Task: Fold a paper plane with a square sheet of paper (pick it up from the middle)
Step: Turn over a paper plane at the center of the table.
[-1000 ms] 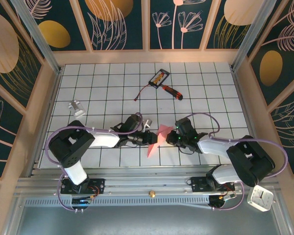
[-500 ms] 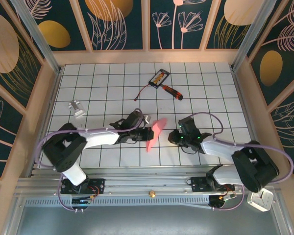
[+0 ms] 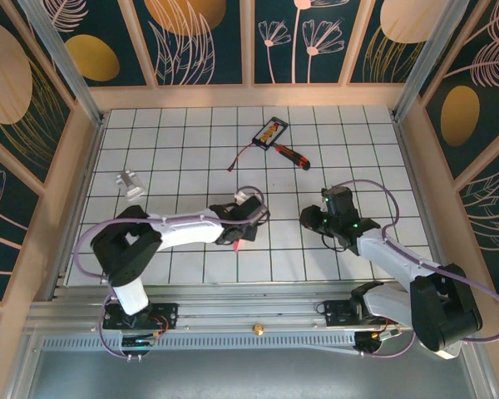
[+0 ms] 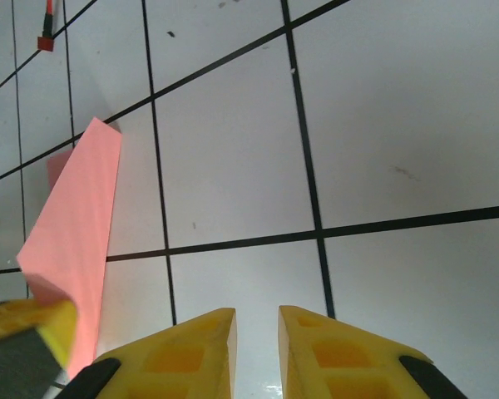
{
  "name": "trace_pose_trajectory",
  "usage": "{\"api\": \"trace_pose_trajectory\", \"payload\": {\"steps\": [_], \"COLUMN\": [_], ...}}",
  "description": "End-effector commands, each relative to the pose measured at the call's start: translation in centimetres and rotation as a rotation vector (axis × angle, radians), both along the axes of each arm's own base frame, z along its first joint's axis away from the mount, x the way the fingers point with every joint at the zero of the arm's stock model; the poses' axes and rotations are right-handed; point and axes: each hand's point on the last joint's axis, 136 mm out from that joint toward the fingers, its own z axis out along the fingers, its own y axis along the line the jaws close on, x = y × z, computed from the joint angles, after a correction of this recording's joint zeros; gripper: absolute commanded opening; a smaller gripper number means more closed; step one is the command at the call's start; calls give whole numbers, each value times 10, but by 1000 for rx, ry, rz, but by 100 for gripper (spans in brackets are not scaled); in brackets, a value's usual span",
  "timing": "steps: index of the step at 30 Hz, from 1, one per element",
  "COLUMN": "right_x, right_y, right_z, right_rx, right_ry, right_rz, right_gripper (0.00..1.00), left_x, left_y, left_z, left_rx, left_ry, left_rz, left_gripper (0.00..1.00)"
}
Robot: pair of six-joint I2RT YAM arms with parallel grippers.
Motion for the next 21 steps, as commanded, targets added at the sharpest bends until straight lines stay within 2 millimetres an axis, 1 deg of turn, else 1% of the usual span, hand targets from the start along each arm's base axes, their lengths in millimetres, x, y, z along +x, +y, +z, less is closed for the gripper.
{"api": "trace_pose_trajectory", "payload": {"steps": [1, 3, 5, 6, 9, 12, 14, 15, 16, 17, 20, 21], "right_x": [1, 1, 2, 3, 2, 1, 5, 7, 11, 8, 9, 8], "right_y": [-10, -9, 2, 10, 38, 59, 65, 68, 68, 75, 88, 92], "right_z": [-1, 0, 4, 7, 13, 11, 11, 12, 13, 14, 12, 10], "right_rx": [-29, -10, 49, 87, 161, 206, 207, 191, 169, 145, 70, 48], "right_ry": [3, -1, -7, -13, -17, 13, 14, 8, -7, -11, -29, -34], "right_rz": [-19, -21, -8, 4, 44, 66, 72, 78, 79, 102, 140, 156], "right_gripper": [23, 24, 27, 28, 30, 31, 32, 33, 34, 35, 38, 41], "left_x": [-8, -15, -22, -25, -31, -36, -33, -33, -31, -28, -21, -18], "left_y": [-28, -48, -63, -67, -73, -75, -71, -63, -56, -49, -22, -10], "left_z": [12, 23, 32, 34, 32, 34, 53, 57, 64, 71, 91, 95], "left_rx": [-117, -240, -348, -378, -407, -427, -463, -469, -488, -511, -605, -623], "left_ry": [46, 83, 109, 119, 156, 176, 149, 140, 125, 114, 94, 79], "left_rz": [-6, -31, -51, -59, -84, -107, -113, -106, -96, -85, -36, -10], "left_gripper": [27, 33, 36, 37, 38, 40, 41, 42, 44, 46, 51, 53]}}
